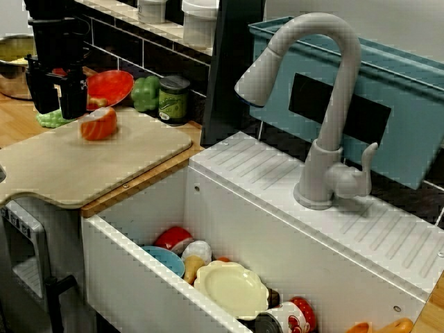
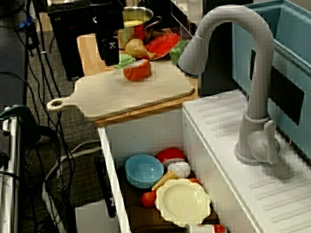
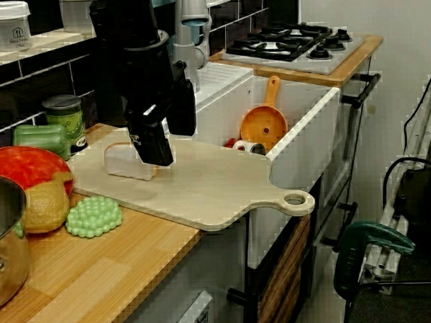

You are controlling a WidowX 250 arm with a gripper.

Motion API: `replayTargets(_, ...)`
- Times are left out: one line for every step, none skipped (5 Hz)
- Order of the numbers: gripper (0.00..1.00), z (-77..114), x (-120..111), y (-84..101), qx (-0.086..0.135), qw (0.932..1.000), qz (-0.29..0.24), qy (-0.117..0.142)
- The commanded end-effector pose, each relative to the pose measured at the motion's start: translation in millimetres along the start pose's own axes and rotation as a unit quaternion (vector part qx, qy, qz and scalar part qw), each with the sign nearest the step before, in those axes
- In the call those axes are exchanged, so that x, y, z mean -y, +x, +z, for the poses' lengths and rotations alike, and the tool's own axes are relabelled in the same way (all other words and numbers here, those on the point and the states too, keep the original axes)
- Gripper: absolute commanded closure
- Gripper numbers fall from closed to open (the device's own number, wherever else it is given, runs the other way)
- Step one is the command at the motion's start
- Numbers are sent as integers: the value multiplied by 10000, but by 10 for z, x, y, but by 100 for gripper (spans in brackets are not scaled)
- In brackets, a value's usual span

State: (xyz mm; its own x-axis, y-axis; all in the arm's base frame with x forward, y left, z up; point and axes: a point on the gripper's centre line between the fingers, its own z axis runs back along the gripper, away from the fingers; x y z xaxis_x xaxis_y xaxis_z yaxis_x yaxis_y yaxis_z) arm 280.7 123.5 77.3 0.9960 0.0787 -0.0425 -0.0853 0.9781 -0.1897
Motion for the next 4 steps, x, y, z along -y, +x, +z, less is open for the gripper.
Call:
replayTargets(0,229,-24,19,789,9962,-148,348)
replayTargets(0,369,-105,53,946,9947,-134,380)
replayTargets(0,399,-104,54,974,9941,-16,470)
replayTargets(0,411,-61,65,948,9936,-34,608)
